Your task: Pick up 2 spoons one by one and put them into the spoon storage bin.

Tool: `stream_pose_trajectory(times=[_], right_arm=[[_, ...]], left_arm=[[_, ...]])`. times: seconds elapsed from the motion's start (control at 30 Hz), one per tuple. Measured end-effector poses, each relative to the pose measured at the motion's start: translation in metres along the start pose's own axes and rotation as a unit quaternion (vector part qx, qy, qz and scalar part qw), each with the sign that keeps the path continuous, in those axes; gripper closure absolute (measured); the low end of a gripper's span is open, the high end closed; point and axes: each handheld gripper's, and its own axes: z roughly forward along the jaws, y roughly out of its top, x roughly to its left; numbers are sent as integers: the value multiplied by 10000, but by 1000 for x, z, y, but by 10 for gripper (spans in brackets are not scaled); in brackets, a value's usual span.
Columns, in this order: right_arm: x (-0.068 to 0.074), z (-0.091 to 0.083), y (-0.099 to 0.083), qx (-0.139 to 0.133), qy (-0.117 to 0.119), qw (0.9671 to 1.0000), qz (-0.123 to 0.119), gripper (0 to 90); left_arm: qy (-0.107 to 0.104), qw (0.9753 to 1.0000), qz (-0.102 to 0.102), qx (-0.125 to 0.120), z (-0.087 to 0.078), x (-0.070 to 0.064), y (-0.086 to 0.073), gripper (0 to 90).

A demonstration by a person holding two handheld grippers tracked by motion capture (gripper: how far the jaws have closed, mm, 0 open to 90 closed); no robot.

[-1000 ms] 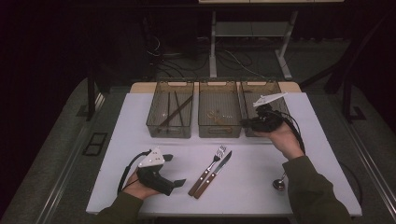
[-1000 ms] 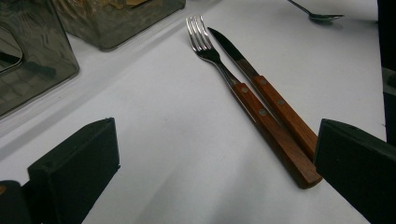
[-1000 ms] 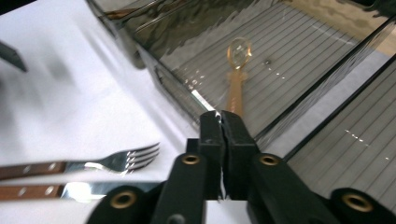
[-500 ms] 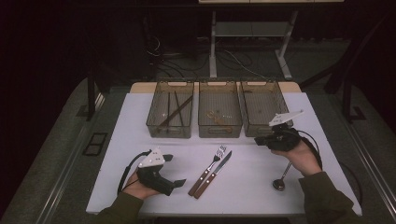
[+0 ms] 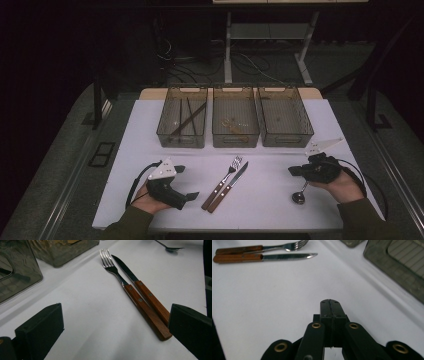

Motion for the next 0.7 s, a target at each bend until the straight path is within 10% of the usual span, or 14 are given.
stream_pose_trajectory(times=[0.7], right_arm=[[16, -19, -62, 505, 262, 9984, -51, 899]], left_arm=[[10, 10000, 22, 47, 0, 1, 0, 0]])
